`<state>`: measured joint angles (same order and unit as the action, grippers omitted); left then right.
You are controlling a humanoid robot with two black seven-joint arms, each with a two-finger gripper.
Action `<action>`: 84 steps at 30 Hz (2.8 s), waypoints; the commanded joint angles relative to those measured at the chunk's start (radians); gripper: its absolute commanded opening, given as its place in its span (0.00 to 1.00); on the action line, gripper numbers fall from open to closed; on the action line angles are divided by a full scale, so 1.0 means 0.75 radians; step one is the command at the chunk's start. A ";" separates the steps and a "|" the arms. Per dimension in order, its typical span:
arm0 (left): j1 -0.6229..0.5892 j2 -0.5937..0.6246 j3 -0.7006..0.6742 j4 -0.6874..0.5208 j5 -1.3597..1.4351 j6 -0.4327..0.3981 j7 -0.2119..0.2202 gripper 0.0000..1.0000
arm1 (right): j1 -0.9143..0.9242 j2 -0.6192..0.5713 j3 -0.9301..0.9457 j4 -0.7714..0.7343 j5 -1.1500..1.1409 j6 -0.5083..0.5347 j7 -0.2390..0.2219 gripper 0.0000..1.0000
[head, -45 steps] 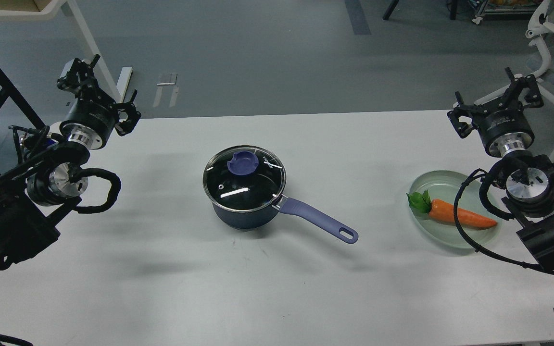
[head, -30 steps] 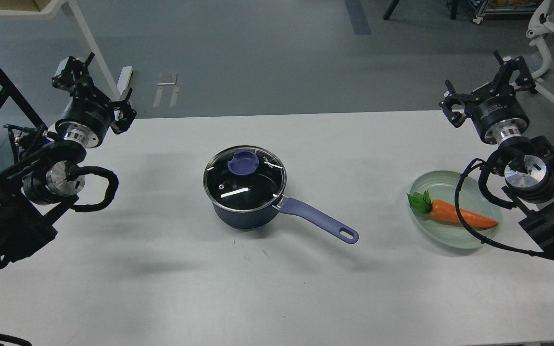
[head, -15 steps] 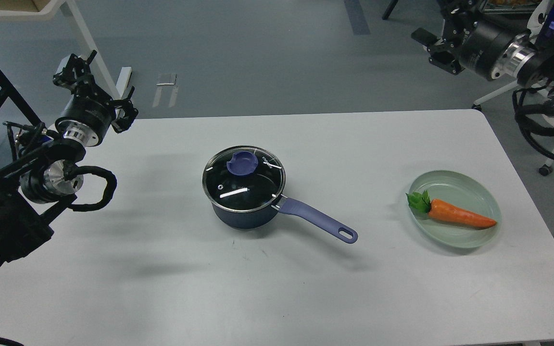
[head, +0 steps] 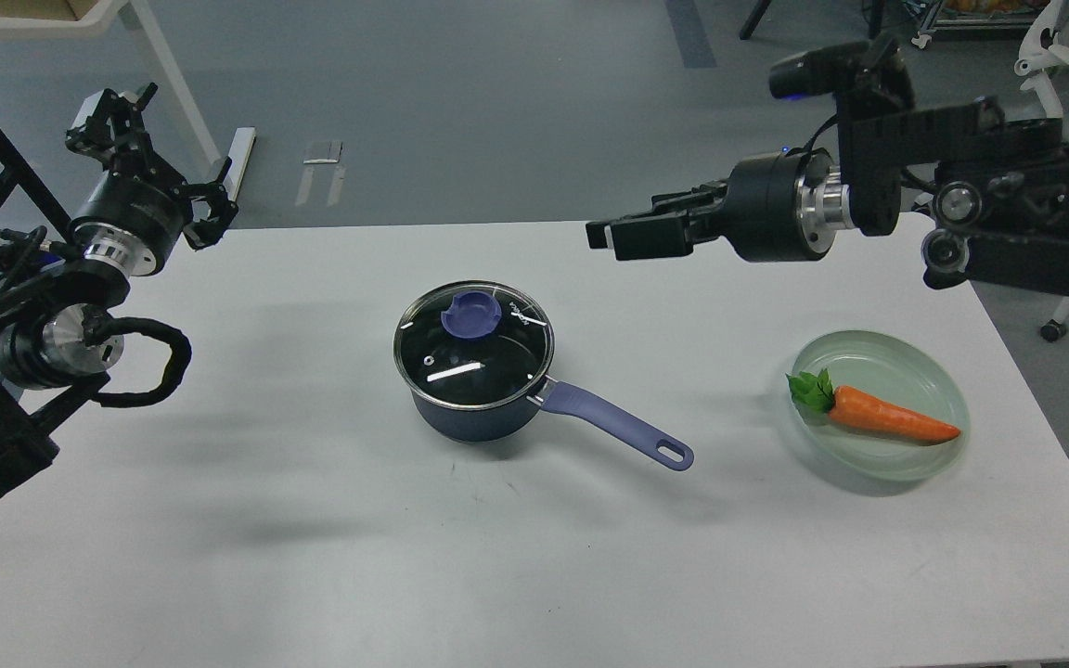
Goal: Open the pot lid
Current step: 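Reach the right gripper to the lavender saucepan handle and grasp it, then reach the left gripper to the purple lid knob and grasp it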
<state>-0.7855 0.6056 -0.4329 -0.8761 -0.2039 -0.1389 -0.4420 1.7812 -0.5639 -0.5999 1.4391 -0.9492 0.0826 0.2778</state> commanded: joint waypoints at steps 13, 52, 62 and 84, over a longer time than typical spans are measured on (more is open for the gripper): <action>-0.008 0.007 0.002 -0.075 0.026 0.001 0.000 0.99 | -0.070 0.189 -0.253 0.102 -0.201 -0.004 -0.008 0.87; -0.288 0.082 0.086 -0.509 1.612 0.046 0.002 0.99 | -0.170 0.253 -0.249 0.030 -0.258 -0.012 -0.039 0.32; -0.286 -0.020 0.233 -0.536 2.423 0.125 0.013 0.99 | -0.160 0.253 -0.243 0.030 -0.256 -0.012 -0.037 0.27; -0.292 -0.151 0.643 -0.278 2.640 0.408 0.113 0.99 | -0.164 0.255 -0.241 0.030 -0.260 -0.008 -0.031 0.26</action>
<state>-1.0148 0.4945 0.0362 -1.0895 1.7785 0.1577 -0.3575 1.6610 -0.3716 -0.7807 1.4619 -1.1430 0.0767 0.2562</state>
